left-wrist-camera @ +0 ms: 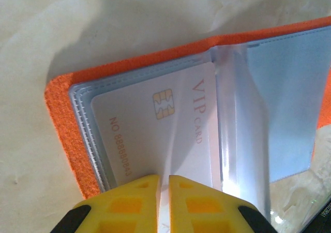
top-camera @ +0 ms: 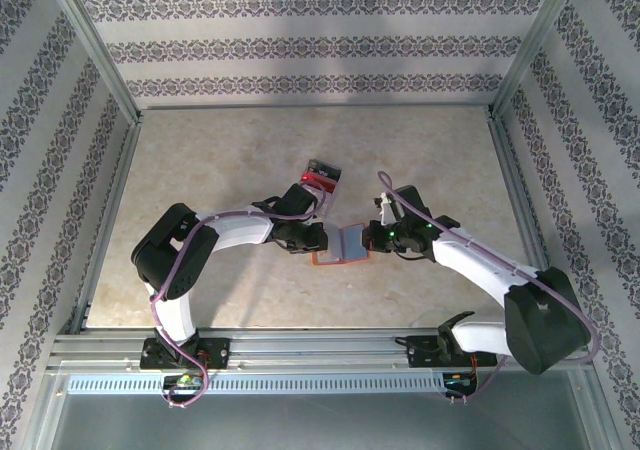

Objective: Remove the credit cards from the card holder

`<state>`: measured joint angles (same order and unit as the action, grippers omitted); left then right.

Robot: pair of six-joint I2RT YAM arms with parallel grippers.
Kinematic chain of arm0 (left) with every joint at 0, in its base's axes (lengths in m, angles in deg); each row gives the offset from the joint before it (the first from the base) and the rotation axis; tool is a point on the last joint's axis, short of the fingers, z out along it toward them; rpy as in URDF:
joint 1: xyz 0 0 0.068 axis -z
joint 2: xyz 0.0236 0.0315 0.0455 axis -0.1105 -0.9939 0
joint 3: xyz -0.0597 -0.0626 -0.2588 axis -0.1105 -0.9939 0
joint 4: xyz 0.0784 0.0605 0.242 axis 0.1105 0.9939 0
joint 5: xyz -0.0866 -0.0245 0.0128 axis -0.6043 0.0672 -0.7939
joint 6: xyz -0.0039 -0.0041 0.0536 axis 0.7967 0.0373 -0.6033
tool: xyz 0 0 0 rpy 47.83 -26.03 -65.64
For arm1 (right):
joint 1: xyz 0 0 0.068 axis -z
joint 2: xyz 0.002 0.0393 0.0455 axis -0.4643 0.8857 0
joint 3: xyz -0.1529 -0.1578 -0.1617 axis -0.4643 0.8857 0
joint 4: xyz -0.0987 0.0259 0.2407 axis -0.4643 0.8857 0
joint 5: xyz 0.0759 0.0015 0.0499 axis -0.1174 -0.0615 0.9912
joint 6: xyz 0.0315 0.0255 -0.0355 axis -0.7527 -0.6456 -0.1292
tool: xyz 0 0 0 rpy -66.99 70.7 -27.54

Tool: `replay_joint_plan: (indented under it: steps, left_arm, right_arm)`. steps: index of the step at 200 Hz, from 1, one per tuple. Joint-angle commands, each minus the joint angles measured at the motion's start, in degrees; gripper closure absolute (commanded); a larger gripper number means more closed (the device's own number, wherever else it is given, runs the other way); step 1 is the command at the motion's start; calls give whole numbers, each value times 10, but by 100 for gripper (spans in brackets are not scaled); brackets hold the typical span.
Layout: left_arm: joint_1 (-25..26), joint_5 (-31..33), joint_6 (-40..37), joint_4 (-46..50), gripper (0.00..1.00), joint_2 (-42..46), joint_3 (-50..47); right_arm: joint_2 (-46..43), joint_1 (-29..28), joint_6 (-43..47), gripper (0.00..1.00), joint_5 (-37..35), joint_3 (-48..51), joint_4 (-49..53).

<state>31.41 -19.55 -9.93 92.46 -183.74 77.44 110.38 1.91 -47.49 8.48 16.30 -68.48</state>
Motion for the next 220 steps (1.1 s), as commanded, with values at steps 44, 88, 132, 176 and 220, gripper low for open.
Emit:
replay_joint_plan:
  steps: [44,88,132,176,220]
  left_arm:
    - [-3,3,8,-7,86,-6,-4]
    - [-3,-10,14,-15,82,9,1]
    - [-3,-31,14,-15,82,17,27]
    - [4,-35,8,3,82,9,68]
    - [15,-47,6,7,82,-22,103]
  right_arm:
    - [41,-76,-79,100,97,-11,-112]
    - [31,-81,-89,100,61,25,-124]
    - [-11,-28,-64,98,65,43,-88]
    - [-44,19,-44,97,76,59,-58]
    - [-69,49,-44,97,98,76,-60]
